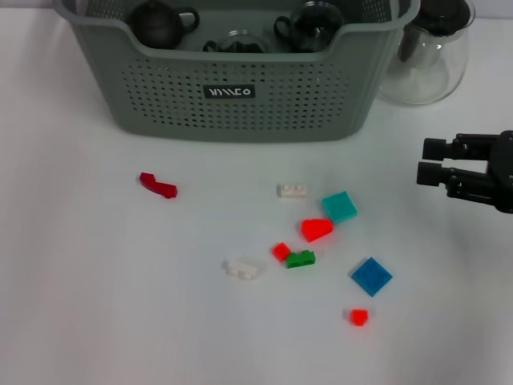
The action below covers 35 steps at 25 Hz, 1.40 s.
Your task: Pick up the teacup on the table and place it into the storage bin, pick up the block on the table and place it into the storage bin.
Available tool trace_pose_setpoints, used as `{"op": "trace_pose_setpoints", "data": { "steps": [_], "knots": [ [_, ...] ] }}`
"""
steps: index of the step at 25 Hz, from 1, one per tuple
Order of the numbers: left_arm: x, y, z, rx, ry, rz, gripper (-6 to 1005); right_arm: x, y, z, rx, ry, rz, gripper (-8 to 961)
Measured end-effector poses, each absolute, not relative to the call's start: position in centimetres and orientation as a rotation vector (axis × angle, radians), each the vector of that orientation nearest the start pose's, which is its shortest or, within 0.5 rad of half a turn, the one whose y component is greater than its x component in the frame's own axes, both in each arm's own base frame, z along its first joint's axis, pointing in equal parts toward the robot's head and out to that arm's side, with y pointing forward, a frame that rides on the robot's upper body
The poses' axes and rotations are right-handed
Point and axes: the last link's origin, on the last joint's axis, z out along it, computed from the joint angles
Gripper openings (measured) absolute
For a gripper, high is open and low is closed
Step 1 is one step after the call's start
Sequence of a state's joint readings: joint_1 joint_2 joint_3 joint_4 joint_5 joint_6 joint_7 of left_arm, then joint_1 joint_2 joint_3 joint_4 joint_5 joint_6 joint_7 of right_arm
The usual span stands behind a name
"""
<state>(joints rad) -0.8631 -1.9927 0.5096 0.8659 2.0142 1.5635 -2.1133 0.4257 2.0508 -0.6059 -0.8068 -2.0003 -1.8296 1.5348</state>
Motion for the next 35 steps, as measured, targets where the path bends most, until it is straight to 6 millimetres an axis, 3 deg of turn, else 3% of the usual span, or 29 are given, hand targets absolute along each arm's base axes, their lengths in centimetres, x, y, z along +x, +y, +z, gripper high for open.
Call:
{"op": "trace_pose_setpoints", "data": {
  "steps": [4, 7, 19, 29, 35],
  "knots": [
    [-13.0, 45.1, 8.2, -2.510, -0.991, -0.718, 191, 27.3, 29.2, 4.6, -2.762, 0.749, 0.826, 486],
    [-13.0, 46.5, 5.6, -2.451, -1.015, -0.524, 191, 27.2, 29.2, 4.6, -2.766, 0.745, 0.827, 485],
    [-11.3, 48.1, 0.0, -2.372, -0.926, -0.095, 226, 27.0, 29.4, 4.6, -2.768, 0.743, 0.826, 485],
    [-11.6, 48.4, -2.7, -2.309, -0.929, 0.084, 269, 27.1, 29.5, 4.6, -2.767, 0.738, 0.822, 486],
    [-11.5, 48.1, -2.4, -2.312, -0.941, 0.011, 295, 26.9, 29.7, 4.6, -2.774, 0.727, 0.817, 486]
  ]
}}
